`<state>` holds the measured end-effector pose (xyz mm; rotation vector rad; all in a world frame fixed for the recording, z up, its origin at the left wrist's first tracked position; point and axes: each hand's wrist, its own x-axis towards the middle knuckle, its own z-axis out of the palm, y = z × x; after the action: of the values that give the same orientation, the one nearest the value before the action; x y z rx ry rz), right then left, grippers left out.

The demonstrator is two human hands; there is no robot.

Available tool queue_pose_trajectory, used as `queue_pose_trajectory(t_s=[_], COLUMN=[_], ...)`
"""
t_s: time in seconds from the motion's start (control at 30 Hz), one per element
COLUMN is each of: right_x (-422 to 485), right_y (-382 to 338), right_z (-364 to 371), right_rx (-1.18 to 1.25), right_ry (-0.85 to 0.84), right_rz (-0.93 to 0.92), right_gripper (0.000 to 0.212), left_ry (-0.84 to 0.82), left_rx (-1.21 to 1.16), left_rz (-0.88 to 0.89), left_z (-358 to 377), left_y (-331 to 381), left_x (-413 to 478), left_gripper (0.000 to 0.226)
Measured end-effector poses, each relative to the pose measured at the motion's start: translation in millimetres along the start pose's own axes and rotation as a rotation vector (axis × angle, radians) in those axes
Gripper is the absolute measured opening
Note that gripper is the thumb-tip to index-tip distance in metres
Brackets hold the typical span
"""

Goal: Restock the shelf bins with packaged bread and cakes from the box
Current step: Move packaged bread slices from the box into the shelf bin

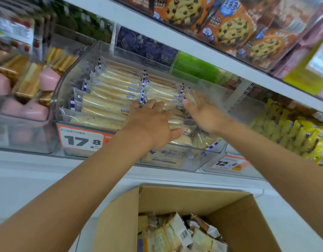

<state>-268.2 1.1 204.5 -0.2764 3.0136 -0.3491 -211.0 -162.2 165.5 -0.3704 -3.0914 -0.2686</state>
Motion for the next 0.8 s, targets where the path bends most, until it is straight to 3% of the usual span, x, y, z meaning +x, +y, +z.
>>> queue_pose_trajectory(t_s=[0.17, 0.33, 0.4, 0.5, 0.67, 0.73, 0.8], right_x=[-16, -12, 0, 4, 17, 18, 12], right_y=[9, 9, 10, 18, 14, 15, 17], right_z=[11, 39, 37, 37, 34, 39, 41], right_rx=[-0.082, 0.091, 0.21, 0.179, 0.171, 0.171, 0.21], right_ry=[0.116, -0.042, -0.002, 0.11, -0.088, -0.008, 0.164], right_rz=[-0.06, -0.088, -0.105, -0.085, -0.047, -0.065, -0.101], right_gripper=[0.07, 0.082, 0.077, 0.072, 0.083, 0.09, 0.077], left_ry=[0.002, 0.0, -0.021, -0.039, -0.084, -0.104, -0.086], left_rx=[-0.001, -0.007, 0.003, 0.026, 0.058, 0.057, 0.031], left_rz=[-0.006, -0.015, -0.022, -0.019, -0.03, -0.038, -0.041], left_z=[1, 0, 0, 1, 1, -1, -3], left_y=[2, 1, 1, 1, 1, 0, 0], left_x=[0, 2, 3, 4, 7, 7, 3], left_gripper=[0.076, 0.075, 0.078, 0.078, 0.081, 0.082, 0.081])
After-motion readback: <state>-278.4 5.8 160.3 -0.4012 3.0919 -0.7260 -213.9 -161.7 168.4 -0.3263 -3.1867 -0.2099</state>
